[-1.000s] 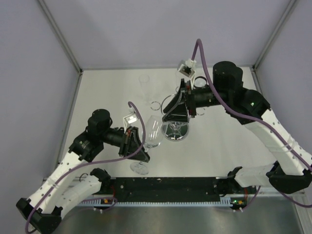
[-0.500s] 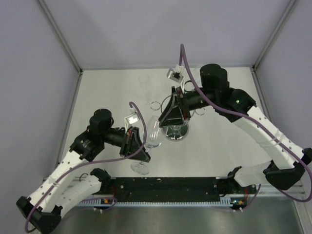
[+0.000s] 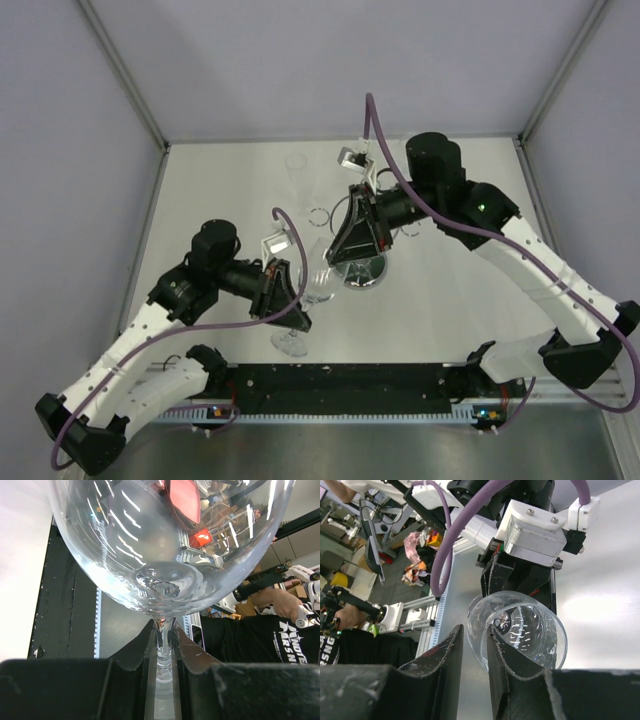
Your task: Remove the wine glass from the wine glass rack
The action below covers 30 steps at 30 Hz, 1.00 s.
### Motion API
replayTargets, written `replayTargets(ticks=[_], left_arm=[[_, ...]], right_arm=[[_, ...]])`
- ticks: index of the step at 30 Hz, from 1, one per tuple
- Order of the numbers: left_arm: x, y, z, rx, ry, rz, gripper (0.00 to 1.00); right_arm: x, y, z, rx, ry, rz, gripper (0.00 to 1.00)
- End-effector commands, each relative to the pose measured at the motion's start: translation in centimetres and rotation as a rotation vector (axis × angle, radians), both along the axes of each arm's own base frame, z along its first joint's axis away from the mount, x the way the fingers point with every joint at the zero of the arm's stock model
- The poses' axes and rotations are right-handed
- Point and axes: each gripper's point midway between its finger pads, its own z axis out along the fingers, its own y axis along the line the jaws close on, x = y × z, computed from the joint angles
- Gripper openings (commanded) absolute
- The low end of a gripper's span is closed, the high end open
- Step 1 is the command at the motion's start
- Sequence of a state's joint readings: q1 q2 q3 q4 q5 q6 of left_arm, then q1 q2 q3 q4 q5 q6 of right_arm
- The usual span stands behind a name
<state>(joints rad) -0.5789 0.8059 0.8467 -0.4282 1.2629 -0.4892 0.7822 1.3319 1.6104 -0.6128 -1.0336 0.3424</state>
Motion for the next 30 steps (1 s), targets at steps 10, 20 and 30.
replayTargets(ticks=[10, 20, 30], left_arm=[[0.4, -0.3, 1.6, -0.033, -0.081, -0.002, 0.0], [2.0, -0.9, 0.3, 0.01, -0.093, 0.051, 0.27], [2.5, -1.1, 2.6, -0.047, -0.191, 0.084, 0.52]], right_arm=[[-1.3, -0.5, -0.8, 0.02, 0.01, 0.096, 0.09], [-2.3, -1.0, -0.9, 0.031, -0.055, 0.072, 0.0], [-1.8, -1.5, 0.2, 0.039, -0.095, -0.022, 0.0]])
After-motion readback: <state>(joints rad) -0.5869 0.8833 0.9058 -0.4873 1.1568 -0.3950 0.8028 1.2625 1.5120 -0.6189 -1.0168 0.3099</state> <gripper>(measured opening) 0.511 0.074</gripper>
